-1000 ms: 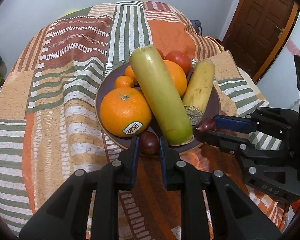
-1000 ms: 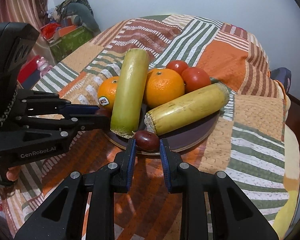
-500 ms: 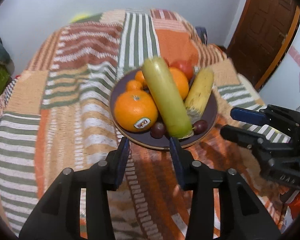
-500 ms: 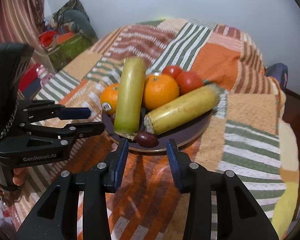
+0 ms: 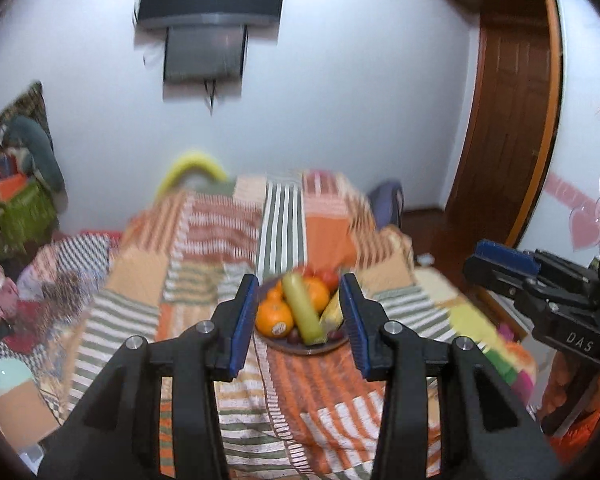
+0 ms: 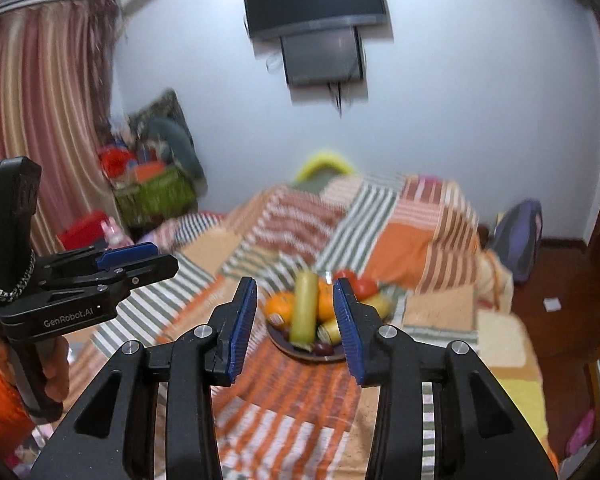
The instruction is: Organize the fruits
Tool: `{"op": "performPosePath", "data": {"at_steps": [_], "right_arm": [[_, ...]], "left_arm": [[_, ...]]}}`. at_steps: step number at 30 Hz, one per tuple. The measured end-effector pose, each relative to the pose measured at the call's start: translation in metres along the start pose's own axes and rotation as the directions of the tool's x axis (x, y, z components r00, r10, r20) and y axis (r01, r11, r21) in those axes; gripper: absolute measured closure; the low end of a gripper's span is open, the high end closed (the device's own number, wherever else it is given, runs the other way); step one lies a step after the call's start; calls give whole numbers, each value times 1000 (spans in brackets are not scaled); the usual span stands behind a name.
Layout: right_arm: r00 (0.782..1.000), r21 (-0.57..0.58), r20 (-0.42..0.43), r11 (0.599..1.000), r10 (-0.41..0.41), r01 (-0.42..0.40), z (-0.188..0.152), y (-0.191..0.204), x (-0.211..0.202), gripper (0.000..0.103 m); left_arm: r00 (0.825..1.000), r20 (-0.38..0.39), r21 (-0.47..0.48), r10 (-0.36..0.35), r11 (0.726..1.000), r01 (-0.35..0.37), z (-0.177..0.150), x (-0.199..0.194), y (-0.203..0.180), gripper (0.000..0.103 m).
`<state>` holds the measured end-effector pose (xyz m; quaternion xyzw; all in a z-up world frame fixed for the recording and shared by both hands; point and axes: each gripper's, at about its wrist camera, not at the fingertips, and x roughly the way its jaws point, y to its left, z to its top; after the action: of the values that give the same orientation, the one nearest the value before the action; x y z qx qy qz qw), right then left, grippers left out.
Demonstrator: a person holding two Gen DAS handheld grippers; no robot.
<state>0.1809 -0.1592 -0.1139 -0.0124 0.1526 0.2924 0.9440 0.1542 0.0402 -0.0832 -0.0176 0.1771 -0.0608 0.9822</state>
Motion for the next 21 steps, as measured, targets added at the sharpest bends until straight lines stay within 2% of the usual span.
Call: {"op": "performPosePath", "data": {"at_steps": [5, 7, 8, 9, 10, 13, 15, 17, 18, 21], "right_arm": [[992, -2, 128, 1000, 3, -3, 10, 21, -51, 66], [986, -7, 166, 1000, 3, -2, 11, 28, -66, 65], [983, -9, 184, 1000, -1, 3, 11, 30, -72, 64], [979, -13, 203, 1000, -7, 9, 10, 33, -79, 59], [976, -14, 216, 1000, -10, 13, 10, 36, -84, 54], [973, -17, 232, 1000, -7, 12, 9, 40, -89, 47], [971, -15, 240, 1000, -16, 20, 6, 40, -87, 40], [967, -13, 252, 999, -37, 41, 4, 41, -88, 33], [966, -13, 256, 999, -44, 48, 3, 43, -89, 26], [961, -9, 267, 997, -72, 77, 2, 45, -91, 17]], "left_arm": [[993, 117, 21, 1, 1000, -4, 8, -58, -15, 61], [989, 147, 24, -2, 1000, -1, 7, -77, -22, 54], [987, 160, 22, -3, 1000, -1, 7, -84, -23, 46], [985, 174, 20, -2, 1000, -1, 5, -91, -26, 40], [982, 190, 23, -1, 1000, -3, 4, -98, -28, 39], [978, 209, 44, 9, 999, -18, -1, -109, -36, 32], [975, 221, 48, 17, 998, -28, -4, -114, -40, 20], [971, 237, 49, 28, 998, -41, -7, -118, -42, 12], [969, 243, 49, 31, 998, -44, -9, -120, -42, 6], [965, 259, 41, 42, 998, -54, -12, -126, -43, 1]]}}
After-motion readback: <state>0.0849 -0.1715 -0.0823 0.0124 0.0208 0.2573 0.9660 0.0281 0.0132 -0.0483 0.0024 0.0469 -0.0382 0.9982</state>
